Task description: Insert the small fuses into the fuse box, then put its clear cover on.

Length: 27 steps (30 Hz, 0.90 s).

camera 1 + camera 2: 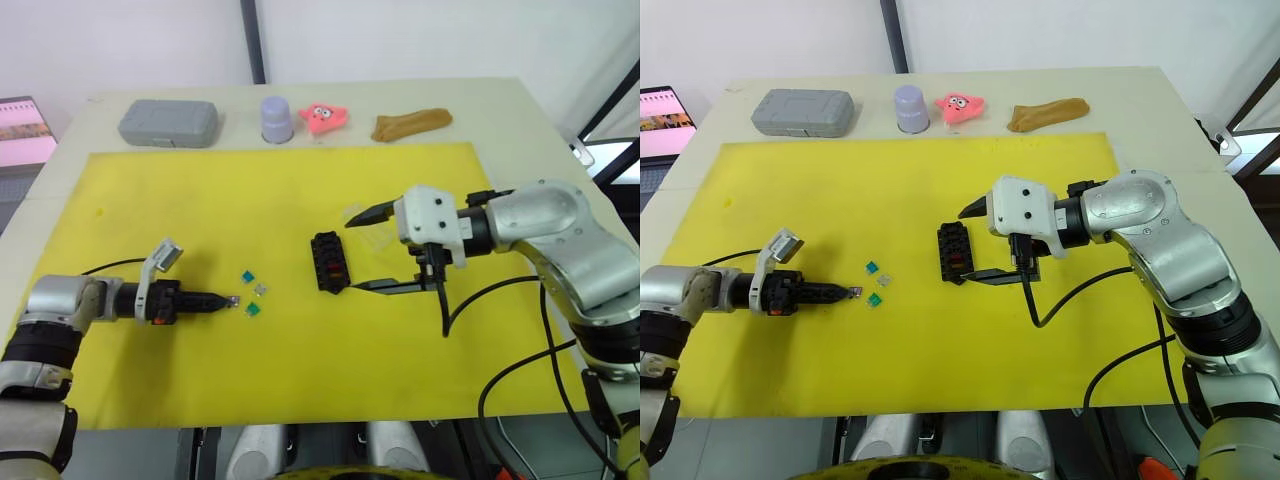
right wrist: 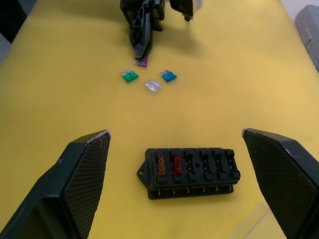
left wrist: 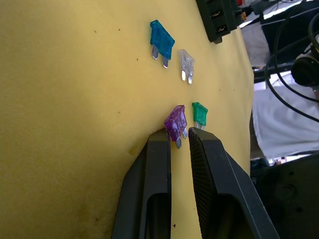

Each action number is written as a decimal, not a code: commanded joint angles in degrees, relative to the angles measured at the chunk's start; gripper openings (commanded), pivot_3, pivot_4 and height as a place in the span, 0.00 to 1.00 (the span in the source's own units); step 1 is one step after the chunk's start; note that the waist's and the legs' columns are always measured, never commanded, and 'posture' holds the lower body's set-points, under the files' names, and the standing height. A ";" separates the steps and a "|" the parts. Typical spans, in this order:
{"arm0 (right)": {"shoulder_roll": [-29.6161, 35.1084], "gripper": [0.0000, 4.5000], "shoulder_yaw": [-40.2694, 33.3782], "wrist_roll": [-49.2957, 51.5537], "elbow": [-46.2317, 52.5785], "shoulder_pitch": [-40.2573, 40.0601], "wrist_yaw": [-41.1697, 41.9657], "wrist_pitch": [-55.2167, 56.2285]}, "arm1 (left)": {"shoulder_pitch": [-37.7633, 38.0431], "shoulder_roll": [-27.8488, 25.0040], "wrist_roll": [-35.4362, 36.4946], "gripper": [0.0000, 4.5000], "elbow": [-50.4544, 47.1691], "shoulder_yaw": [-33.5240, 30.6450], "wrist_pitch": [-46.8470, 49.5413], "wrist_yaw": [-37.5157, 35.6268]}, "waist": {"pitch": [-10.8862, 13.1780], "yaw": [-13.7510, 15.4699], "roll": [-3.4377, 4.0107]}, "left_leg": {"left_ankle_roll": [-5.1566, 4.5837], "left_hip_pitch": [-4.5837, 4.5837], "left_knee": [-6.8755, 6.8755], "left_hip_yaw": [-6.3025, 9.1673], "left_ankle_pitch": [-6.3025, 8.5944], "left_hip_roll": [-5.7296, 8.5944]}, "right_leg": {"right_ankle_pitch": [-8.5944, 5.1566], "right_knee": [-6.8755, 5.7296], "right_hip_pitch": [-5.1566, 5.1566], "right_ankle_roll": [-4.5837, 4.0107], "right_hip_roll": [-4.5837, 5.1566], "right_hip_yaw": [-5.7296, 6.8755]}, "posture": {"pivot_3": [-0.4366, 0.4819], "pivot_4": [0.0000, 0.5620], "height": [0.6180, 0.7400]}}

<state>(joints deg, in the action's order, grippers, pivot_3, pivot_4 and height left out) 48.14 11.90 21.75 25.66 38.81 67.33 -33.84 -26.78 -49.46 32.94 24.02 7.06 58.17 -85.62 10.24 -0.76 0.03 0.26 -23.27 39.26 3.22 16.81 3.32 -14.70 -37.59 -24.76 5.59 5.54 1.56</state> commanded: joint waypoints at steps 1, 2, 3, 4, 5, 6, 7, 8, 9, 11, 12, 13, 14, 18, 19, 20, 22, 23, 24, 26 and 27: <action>-0.33 1.00 -0.84 0.44 1.33 0.90 -0.32 0.46 | 1.52 -0.46 -2.61 0.15 1.66 1.22 0.00 1.35 | -0.01 0.01 0.00 | 0.00 0.00 0.00 0.00 0.00 0.00 | 0.00 0.00 0.00 0.00 0.00 0.00 | 0.48 0.27 0.92; -0.35 1.00 -0.78 0.37 1.24 0.89 -0.31 0.56 | 1.52 -0.47 -2.60 0.15 1.74 1.24 -0.08 1.37 | -0.01 0.01 0.00 | 0.00 0.01 0.00 0.00 0.00 0.00 | 0.00 0.00 0.00 0.00 0.00 0.00 | 0.48 0.27 0.92; -0.39 1.00 -0.74 0.33 1.20 0.89 -0.32 0.60 | 1.55 -0.47 -2.61 0.09 1.81 1.20 -0.16 1.46 | -0.01 0.01 0.00 | 0.00 0.01 0.00 0.00 0.00 0.00 | 0.00 -0.01 0.00 0.00 0.00 0.00 | 0.48 0.27 0.92; -0.41 1.00 -0.71 0.30 1.17 0.89 -0.32 0.62 | 1.56 -0.47 -2.62 0.03 1.86 1.17 -0.20 1.51 | -0.01 0.01 0.01 | 0.00 0.01 0.00 0.00 0.00 0.00 | 0.00 -0.01 0.00 0.00 0.00 0.00 | 0.48 0.27 0.92; -0.45 1.00 -0.68 0.26 1.12 0.89 -0.32 0.66 | 1.61 -0.51 -2.66 0.01 1.85 1.18 -0.28 1.46 | -0.01 0.01 0.02 | 0.00 0.01 0.00 0.00 0.00 0.00 | 0.00 -0.01 0.00 0.00 0.00 0.00 | 0.48 0.27 0.92; -0.48 1.00 -0.67 0.24 1.10 0.89 -0.31 0.68 | 1.65 -0.53 -2.68 0.01 1.83 1.19 -0.33 1.41 | -0.02 0.02 0.02 | 0.00 0.01 0.00 0.00 0.00 0.00 | 0.00 -0.01 0.01 0.00 0.00 0.00 | 0.48 0.27 0.92; -0.53 1.00 -0.64 0.19 1.05 0.88 -0.31 0.71 | 1.68 -0.53 -2.77 0.01 1.86 1.17 -0.46 1.47 | -0.02 0.01 0.02 | -0.01 0.02 0.00 0.00 0.00 0.00 | 0.00 -0.01 0.01 0.00 0.00 0.00 | 0.48 0.27 0.92; -0.59 1.00 -0.61 0.13 1.01 0.87 -0.31 0.73 | 1.70 -0.53 -2.80 0.01 1.87 1.12 -0.47 1.51 | -0.02 0.00 0.02 | -0.01 0.02 0.00 0.00 0.01 0.00 | 0.00 -0.02 0.01 0.00 -0.01 0.00 | 0.48 0.27 0.92; -0.64 1.00 -0.59 0.10 0.99 0.85 -0.31 0.73 | 1.73 -0.53 -2.82 0.01 1.89 1.08 -0.52 1.53 | -0.02 0.00 0.03 | -0.02 0.02 0.00 0.00 0.01 0.00 | 0.00 -0.02 0.01 0.00 -0.01 0.00 | 0.48 0.27 0.92; -0.75 1.00 -0.53 0.03 0.88 0.92 -0.30 0.75 | 1.74 -0.54 -2.79 0.01 2.00 1.00 -0.50 1.54 | -0.02 0.00 0.03 | -0.03 0.03 0.00 0.00 0.01 0.00 | 0.00 -0.03 0.01 0.00 0.00 0.00 | 0.48 0.27 0.92; -0.78 1.00 -0.51 0.01 0.80 0.97 -0.30 0.76 | 1.70 -0.52 -2.78 0.01 2.09 0.96 -0.50 1.58 | -0.02 0.00 0.03 | -0.03 0.03 0.00 0.00 0.01 0.00 | 0.00 -0.03 0.01 0.00 0.00 0.00 | 0.48 0.27 0.92; -0.83 1.00 -0.48 -0.02 0.73 1.01 -0.29 0.79 | 1.66 -0.51 -2.77 0.01 2.15 0.96 -0.52 1.58 | -0.02 0.01 0.03 | -0.03 0.03 0.00 0.00 0.02 0.00 | 0.00 -0.03 0.01 0.00 0.00 0.00 | 0.48 0.27 0.92; -0.89 1.00 -0.44 -0.04 0.66 1.05 -0.30 0.79 | 1.61 -0.49 -2.78 0.01 2.23 0.96 -0.59 1.60 | -0.02 0.00 0.03 | -0.04 0.03 0.00 0.00 0.02 0.00 | 0.00 -0.03 0.02 0.00 0.00 0.00 | 0.48 0.27 0.92; -1.06 1.00 -0.35 -0.08 0.63 1.11 -0.36 0.77 | 1.73 -0.67 -2.69 0.01 2.08 0.67 -0.89 1.68 | -0.02 0.00 0.03 | -0.05 0.04 0.00 0.00 0.03 0.00 | 0.00 -0.04 0.02 0.00 -0.01 0.00 | 0.48 0.27 0.92; -1.08 1.00 -0.38 -0.05 0.69 1.10 -0.35 0.71 | 1.81 -0.71 -2.68 0.01 1.97 0.40 -1.08 1.93 | -0.02 0.00 0.03 | -0.05 0.04 0.00 0.00 0.03 0.00 | 0.00 -0.05 0.02 0.00 -0.01 0.00 | 0.48 0.27 0.92; -1.11 1.00 -0.42 0.02 0.76 1.07 -0.33 0.61 | 1.97 -0.93 -2.51 0.01 1.60 0.03 -1.33 1.91 | -0.02 0.00 0.03 | -0.05 0.04 0.00 0.00 0.03 0.00 | 0.00 -0.05 0.02 0.00 -0.01 0.00 | 0.48 0.27 0.92; -1.04 1.00 -0.47 0.15 0.95 0.97 -0.29 0.40 | 2.36 -1.27 -2.10 0.01 0.32 -1.46 -2.94 2.11 | -0.02 -0.03 0.03 | -0.05 0.05 0.00 0.00 0.03 0.00 | 0.00 -0.05 0.02 0.00 -0.01 -0.01 | 0.48 0.27 0.92; -0.92 1.00 -0.46 0.34 1.06 0.98 -0.29 -0.17 | 2.28 -1.50 -1.25 0.01 -0.92 -2.85 -3.25 2.11 | -0.02 -0.07 0.03 | -0.04 0.05 0.00 0.00 0.02 0.00 | 0.00 -0.05 0.01 0.00 -0.01 -0.01 | 0.48 0.27 0.92; -0.78 1.00 -0.49 0.72 1.23 1.00 -0.35 -1.14 | 2.26 -1.72 -0.43 0.01 -2.40 -4.34 -3.68 2.16 | -0.02 -0.07 0.02 | -0.04 0.05 -0.01 0.00 0.02 -0.01 | 0.00 -0.05 0.01 -0.01 -0.01 -0.02 | 0.48 0.27 0.92; -0.53 1.00 -0.77 1.88 1.73 1.16 -0.45 -3.71 | 3.03 -2.45 1.61 0.01 -7.71 -7.96 -5.98 1.57 | 0.00 -0.01 -0.01 | -0.03 0.04 -0.01 0.02 0.02 -0.02 | 0.00 -0.05 0.00 -0.01 -0.01 -0.01 | 0.48 0.27 0.92; -0.48 1.00 -0.97 2.40 1.89 1.23 -0.44 -4.66 | 3.40 -2.87 2.63 0.01 -10.50 -9.49 -6.51 1.28 | 0.02 0.00 -0.04 | -0.03 0.02 -0.01 0.02 0.01 -0.02 | 0.00 -0.05 -0.01 -0.01 0.00 -0.02 | 0.48 0.27 0.92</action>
<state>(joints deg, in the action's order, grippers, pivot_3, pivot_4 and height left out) 47.34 12.24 22.64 25.64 38.84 67.15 -37.27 -23.04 -50.18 33.55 17.62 1.68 53.26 -84.08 10.26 -0.75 -0.01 0.25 -23.28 39.26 3.25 16.82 3.30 -14.70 -37.63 -24.79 5.58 5.54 1.54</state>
